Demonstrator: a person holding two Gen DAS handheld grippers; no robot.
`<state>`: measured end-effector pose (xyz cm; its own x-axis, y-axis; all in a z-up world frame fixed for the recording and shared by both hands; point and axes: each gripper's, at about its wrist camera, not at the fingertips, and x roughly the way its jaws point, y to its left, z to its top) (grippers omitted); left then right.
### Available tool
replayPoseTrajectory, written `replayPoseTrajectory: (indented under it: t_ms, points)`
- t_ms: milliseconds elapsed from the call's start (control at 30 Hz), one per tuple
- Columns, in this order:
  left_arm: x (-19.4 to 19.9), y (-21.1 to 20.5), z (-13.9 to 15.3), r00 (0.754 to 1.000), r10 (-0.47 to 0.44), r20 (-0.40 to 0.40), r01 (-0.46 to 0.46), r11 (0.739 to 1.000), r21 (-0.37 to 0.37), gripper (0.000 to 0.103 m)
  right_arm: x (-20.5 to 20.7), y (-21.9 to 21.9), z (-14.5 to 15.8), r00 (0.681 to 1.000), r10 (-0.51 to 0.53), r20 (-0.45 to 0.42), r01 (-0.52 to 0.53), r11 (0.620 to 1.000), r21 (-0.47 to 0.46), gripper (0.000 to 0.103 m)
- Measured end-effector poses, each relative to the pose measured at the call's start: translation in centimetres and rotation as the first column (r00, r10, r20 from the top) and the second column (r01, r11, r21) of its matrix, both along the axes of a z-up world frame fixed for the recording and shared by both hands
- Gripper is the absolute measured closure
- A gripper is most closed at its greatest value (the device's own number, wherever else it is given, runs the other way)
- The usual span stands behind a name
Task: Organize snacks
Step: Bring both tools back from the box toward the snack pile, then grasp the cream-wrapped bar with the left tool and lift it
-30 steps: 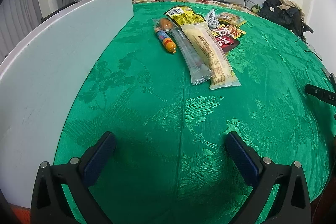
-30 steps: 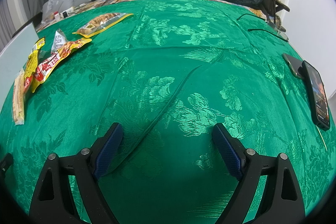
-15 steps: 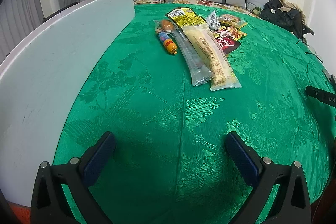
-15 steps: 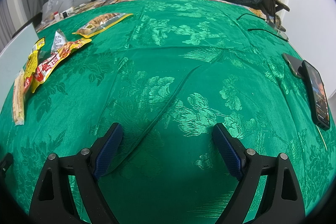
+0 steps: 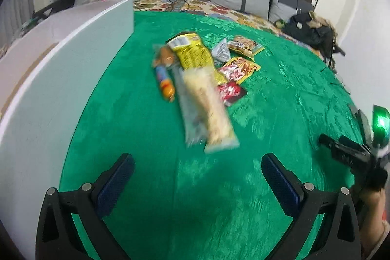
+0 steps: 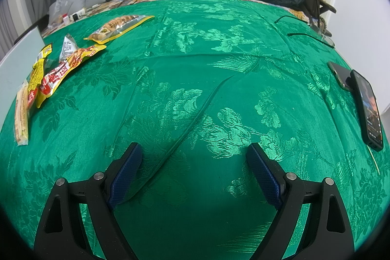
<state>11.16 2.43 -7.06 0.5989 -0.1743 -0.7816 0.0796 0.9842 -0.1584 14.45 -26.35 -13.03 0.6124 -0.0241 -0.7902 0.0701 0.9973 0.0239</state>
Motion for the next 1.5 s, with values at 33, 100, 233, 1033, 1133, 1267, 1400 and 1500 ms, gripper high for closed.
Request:
replayPoseTrajectory:
  t_ms: [33,100,233,1033,1133,1267,1400,1500]
  points:
    - [0.9,-0.5,0.0,1.000,-0.003,-0.014,0.003,1.000,0.020,0.001,0.0,0.0,0.0,1.000,0.000,0.000,0.000,1.000,0.000,0.013]
    - [3.0,-1.6,-0.4,0.999,-0.002,-0.046,0.005,0.998,0.063,0.009,0.0,0.0,0.0,1.000,0.000,0.000,0.000,1.000,0.000,0.013]
    - [6.3,-2.9,-1.8,0.995,0.023,-0.098,-0.012,0.994,0.112,0.025,0.0,0.0,0.0,1.000,0.000,0.000,0.000,1.000,0.000,0.013]
    - [-0.5,4.2,-2.0,0.991,0.034,-0.130,-0.040,0.998,-0.048,0.074,0.0,0.0,0.0,1.000,-0.001,0.000,0.001,1.000,-0.001,0.013]
    - [-0.3,4.1,-1.9,0.991,0.042,-0.127,-0.041,0.999,0.010,0.074,0.0,0.0,0.0,1.000,-0.001,0.000,0.001,1.000,-0.001,0.013]
    - [0.5,3.4,-3.0,0.988,0.058,-0.142,-0.043,0.994,0.105,0.055,0.0,0.0,0.0,1.000,-0.001,0.000,0.001,1.000,-0.001,0.013]
    - [0.6,3.4,-3.8,0.989,0.094,-0.115,-0.076,0.985,0.158,0.034,0.0,0.0,0.0,1.000,-0.001,0.000,0.001,1.000,-0.001,0.013]
    - [0.4,4.1,-4.2,0.987,0.127,-0.101,-0.110,0.981,0.157,0.017,0.0,0.0,0.0,1.000,-0.002,0.000,0.002,1.000,-0.001,0.013]
